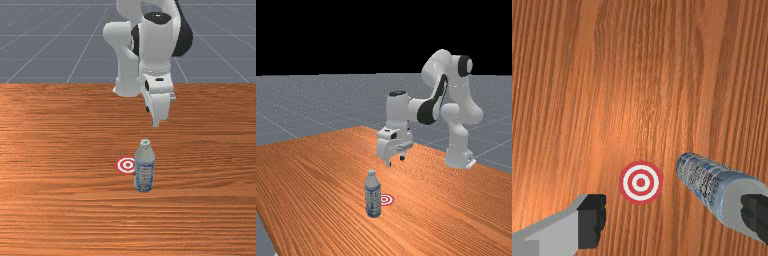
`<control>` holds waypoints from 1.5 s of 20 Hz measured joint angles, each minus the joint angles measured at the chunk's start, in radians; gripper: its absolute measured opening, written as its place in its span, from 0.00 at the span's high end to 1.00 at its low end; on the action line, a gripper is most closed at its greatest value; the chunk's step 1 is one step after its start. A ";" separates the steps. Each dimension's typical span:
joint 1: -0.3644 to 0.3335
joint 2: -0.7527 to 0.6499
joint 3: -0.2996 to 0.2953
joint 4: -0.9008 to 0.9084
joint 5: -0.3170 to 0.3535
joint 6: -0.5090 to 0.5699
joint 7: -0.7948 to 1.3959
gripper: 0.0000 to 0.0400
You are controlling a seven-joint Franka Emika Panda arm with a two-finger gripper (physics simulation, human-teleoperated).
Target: Pick up the bottle and put it on the marker
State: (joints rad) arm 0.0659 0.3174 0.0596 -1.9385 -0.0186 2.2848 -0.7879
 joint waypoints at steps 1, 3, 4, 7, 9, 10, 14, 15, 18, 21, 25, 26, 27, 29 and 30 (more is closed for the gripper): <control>-0.003 0.003 0.003 0.003 0.018 0.001 0.002 0.00; -0.002 0.037 0.003 0.057 0.000 -0.020 -0.024 0.00; -0.004 0.064 0.005 0.099 -0.002 -0.035 -0.040 0.00; 0.021 0.137 -0.022 0.216 -0.051 -0.086 0.031 0.00; 0.001 0.148 -0.005 0.232 -0.005 -0.098 -0.004 0.00; 0.000 0.144 -0.003 0.220 -0.008 -0.079 -0.016 0.00; 0.022 0.185 -0.024 0.287 -0.051 -0.112 0.022 0.00; 0.003 0.234 -0.005 0.377 -0.008 -0.189 -0.012 0.00; 0.006 0.297 -0.009 0.482 -0.014 -0.231 -0.012 0.00; 0.015 0.280 -0.020 0.436 -0.036 -0.170 0.003 0.00; 0.016 0.298 -0.020 0.466 -0.036 -0.182 0.002 0.00; 0.020 0.306 -0.025 0.481 -0.045 -0.189 0.008 0.00; 0.020 0.313 -0.024 0.493 -0.043 -0.194 0.006 0.00; 0.012 0.336 -0.015 0.532 -0.025 -0.228 -0.008 0.00; 0.012 0.334 -0.016 0.520 -0.026 -0.212 -0.007 0.00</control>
State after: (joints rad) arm 0.0776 0.6514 0.0440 -1.4183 -0.0449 2.0731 -0.7948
